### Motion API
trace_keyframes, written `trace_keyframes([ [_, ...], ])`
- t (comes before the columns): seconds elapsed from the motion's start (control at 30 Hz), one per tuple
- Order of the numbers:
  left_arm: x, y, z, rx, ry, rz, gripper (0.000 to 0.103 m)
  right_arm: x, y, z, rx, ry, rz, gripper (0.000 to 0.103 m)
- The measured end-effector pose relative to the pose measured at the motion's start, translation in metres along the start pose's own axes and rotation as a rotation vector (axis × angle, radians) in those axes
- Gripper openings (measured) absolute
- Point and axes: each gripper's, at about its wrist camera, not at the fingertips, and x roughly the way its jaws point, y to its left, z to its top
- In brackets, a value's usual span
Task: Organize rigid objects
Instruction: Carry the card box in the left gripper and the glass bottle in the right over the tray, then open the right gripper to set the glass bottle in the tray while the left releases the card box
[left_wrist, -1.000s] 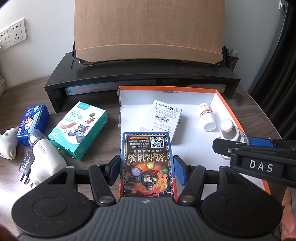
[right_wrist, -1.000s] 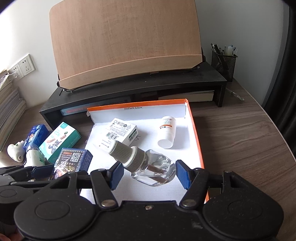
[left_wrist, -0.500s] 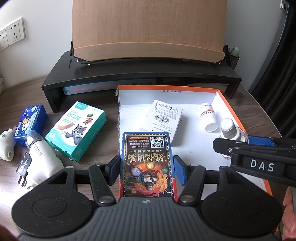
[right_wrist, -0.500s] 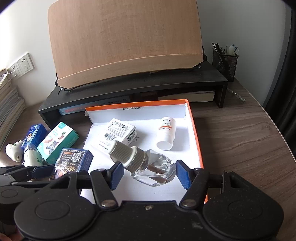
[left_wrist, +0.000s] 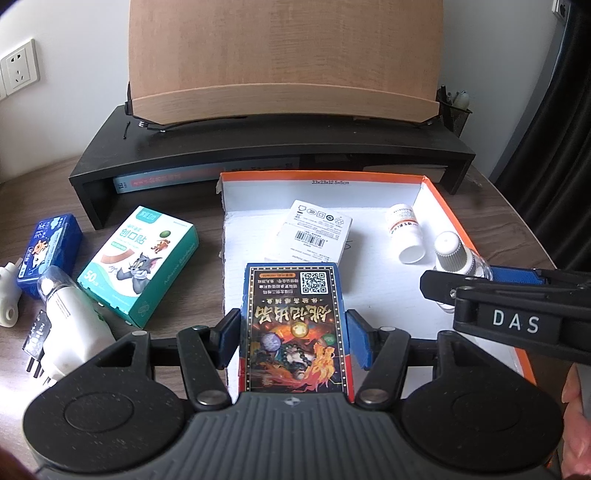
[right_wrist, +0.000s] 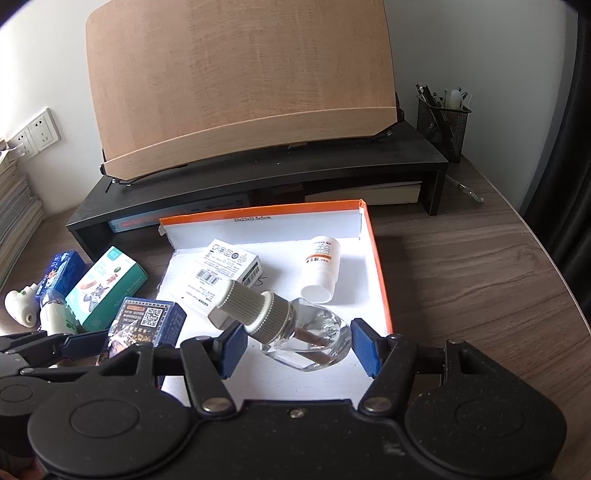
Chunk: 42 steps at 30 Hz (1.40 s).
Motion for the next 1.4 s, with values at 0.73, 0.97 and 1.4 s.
trace_keyframes([
  [0.73,0.002,-0.008,-0.004,0.015,0.006,-0.009,0.060,0.008,-0.005,0.005,-0.007,-0.003,-0.028,0.075],
  [0.97,0.003,-0.012,-0.006,0.028,0.007,-0.016,0.060,0.011,-0.005,0.007,-0.012,0.001,-0.032,0.075],
  [1.4,0.009,-0.026,-0.006,0.056,0.006,-0.060,0.061,-0.002,-0.013,0.010,0.018,-0.076,0.007,0.077],
])
